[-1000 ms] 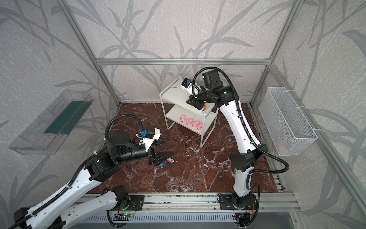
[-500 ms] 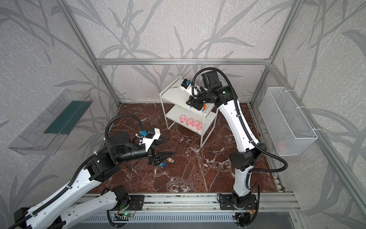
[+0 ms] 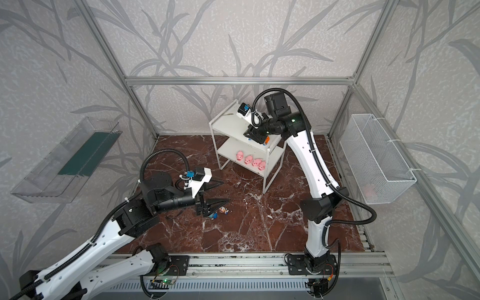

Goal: Place and organize the plastic toys onto the shelf
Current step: 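Lower the figurine with the right gripper onto the top tier, then open the right gripper to release the figurine on the top tier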

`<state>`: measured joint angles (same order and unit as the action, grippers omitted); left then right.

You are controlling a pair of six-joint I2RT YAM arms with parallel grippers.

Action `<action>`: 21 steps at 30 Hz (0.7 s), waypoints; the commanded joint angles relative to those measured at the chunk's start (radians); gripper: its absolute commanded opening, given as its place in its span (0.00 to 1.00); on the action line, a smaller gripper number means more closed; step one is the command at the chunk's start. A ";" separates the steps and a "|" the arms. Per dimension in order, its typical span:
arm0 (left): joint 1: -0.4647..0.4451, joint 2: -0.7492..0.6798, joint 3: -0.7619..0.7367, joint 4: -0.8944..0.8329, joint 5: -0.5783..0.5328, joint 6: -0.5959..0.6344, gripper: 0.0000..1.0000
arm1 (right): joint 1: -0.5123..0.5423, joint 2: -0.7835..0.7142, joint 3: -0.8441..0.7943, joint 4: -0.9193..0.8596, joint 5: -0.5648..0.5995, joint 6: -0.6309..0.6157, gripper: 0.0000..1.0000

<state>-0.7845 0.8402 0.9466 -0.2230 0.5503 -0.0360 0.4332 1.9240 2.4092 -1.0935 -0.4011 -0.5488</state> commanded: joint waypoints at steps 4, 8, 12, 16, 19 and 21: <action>0.000 0.001 -0.015 0.034 0.000 0.018 0.78 | -0.005 -0.025 0.006 -0.007 -0.007 -0.003 0.43; 0.001 0.000 -0.014 0.034 0.000 0.018 0.78 | -0.005 -0.037 0.003 0.005 -0.007 0.001 0.45; 0.000 -0.001 -0.015 0.034 -0.001 0.018 0.78 | -0.004 -0.050 0.013 0.022 -0.005 0.012 0.48; 0.000 0.000 -0.012 0.034 -0.001 0.016 0.78 | -0.004 -0.065 0.034 0.033 -0.005 0.023 0.54; 0.000 -0.001 -0.012 0.033 0.000 0.016 0.78 | -0.004 -0.084 0.036 0.047 0.000 0.027 0.60; -0.001 -0.001 -0.012 0.033 -0.003 0.016 0.78 | -0.002 -0.096 0.039 0.049 -0.001 0.032 0.63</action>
<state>-0.7845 0.8421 0.9459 -0.2100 0.5503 -0.0364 0.4332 1.8809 2.4096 -1.0645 -0.4004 -0.5335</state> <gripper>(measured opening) 0.779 0.623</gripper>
